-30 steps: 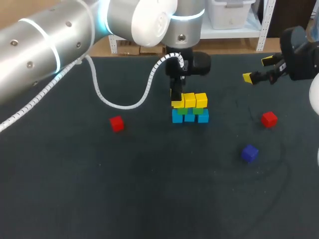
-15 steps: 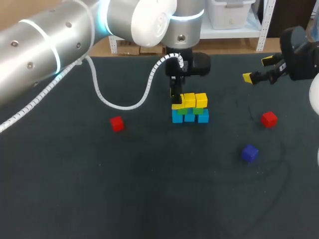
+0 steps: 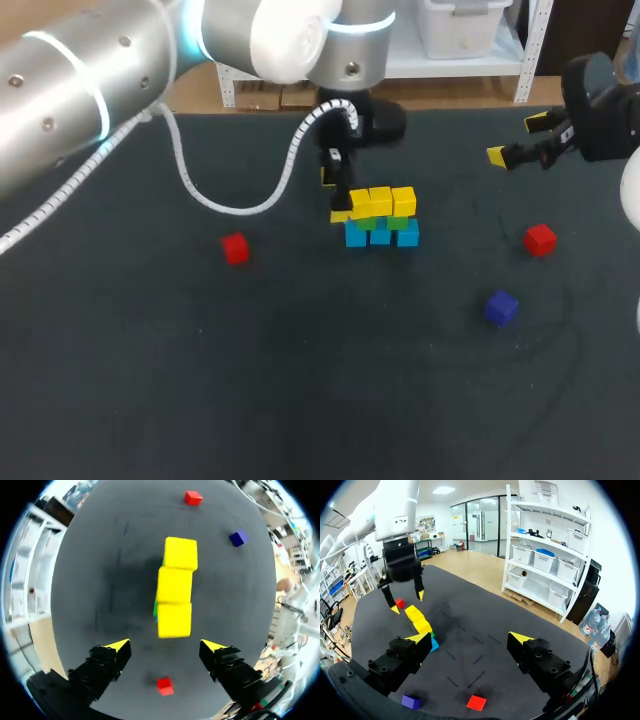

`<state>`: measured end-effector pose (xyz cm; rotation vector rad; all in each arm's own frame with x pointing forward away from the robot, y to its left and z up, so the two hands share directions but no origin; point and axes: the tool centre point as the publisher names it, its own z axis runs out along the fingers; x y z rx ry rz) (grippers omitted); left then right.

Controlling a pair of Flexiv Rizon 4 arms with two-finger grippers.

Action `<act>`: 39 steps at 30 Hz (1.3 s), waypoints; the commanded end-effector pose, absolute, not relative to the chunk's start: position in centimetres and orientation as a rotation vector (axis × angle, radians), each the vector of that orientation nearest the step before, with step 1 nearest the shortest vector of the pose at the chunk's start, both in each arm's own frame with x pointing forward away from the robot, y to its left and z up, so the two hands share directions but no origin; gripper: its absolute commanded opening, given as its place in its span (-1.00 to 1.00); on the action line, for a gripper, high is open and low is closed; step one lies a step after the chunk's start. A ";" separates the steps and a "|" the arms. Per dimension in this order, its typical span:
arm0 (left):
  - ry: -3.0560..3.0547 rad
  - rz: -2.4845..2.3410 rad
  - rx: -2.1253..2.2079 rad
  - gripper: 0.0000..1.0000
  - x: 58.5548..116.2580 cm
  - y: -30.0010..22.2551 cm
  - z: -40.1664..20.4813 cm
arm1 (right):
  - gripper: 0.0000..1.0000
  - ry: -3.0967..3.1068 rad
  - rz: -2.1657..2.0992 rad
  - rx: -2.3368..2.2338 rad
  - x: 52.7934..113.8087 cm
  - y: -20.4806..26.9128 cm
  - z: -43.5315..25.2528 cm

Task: Place the blue cubes, place green cubes on the blue cubes, place the yellow cubes on the green cubes, then place the red cubes on the yellow cubes, and place purple cube on the red cubes.

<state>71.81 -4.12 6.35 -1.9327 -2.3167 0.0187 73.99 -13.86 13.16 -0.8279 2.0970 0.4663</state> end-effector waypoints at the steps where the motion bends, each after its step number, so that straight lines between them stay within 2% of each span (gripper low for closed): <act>1: -2.415 0.032 -1.841 0.84 70.3 -1.5 7.1 | 1.00 2.093 0.474 -0.830 74.0 -14.0 13.1; 3: -2.461 0.026 -1.765 0.81 69.8 -0.4 7.1 | 1.00 2.093 0.474 -0.830 74.0 -14.0 13.1; 7: -2.574 0.042 -1.559 0.33 68.8 1.7 6.5 | 1.00 2.093 0.474 -0.830 74.0 -14.0 13.1; 8: -2.610 0.058 -1.494 0.16 68.7 2.2 6.3 | 1.00 2.093 0.474 -0.830 74.0 -14.0 13.1; 9: -2.643 0.056 -1.436 0.22 68.6 2.7 6.0 | 1.00 2.093 0.474 -0.830 74.0 -14.0 13.1; 10: -2.670 0.050 -1.391 0.50 68.6 3.1 5.7 | 1.00 2.093 0.474 -0.830 74.0 -14.0 13.1; 18: -2.729 0.059 -1.244 0.51 67.7 5.0 4.6 | 1.00 2.093 0.474 -0.830 74.0 -14.0 13.1; 19: -2.724 0.064 -1.253 0.59 67.4 5.2 4.9 | 1.00 2.093 0.474 -0.830 74.0 -14.0 13.1; 23: -2.692 0.074 -1.291 0.66 66.2 5.8 5.4 | 1.00 2.093 0.474 -0.830 74.0 -14.0 13.1; 25: -2.673 0.079 -1.336 0.95 65.7 5.9 5.3 | 1.00 2.093 0.474 -0.830 74.0 -14.0 13.1; 26: -2.666 0.080 -1.350 0.99 65.6 6.0 5.3 | 1.00 2.093 0.474 -0.830 74.0 -14.0 13.1; 39: -2.610 0.090 -1.456 1.00 64.9 7.2 4.0 | 1.00 2.093 0.474 -0.830 74.0 -14.0 13.1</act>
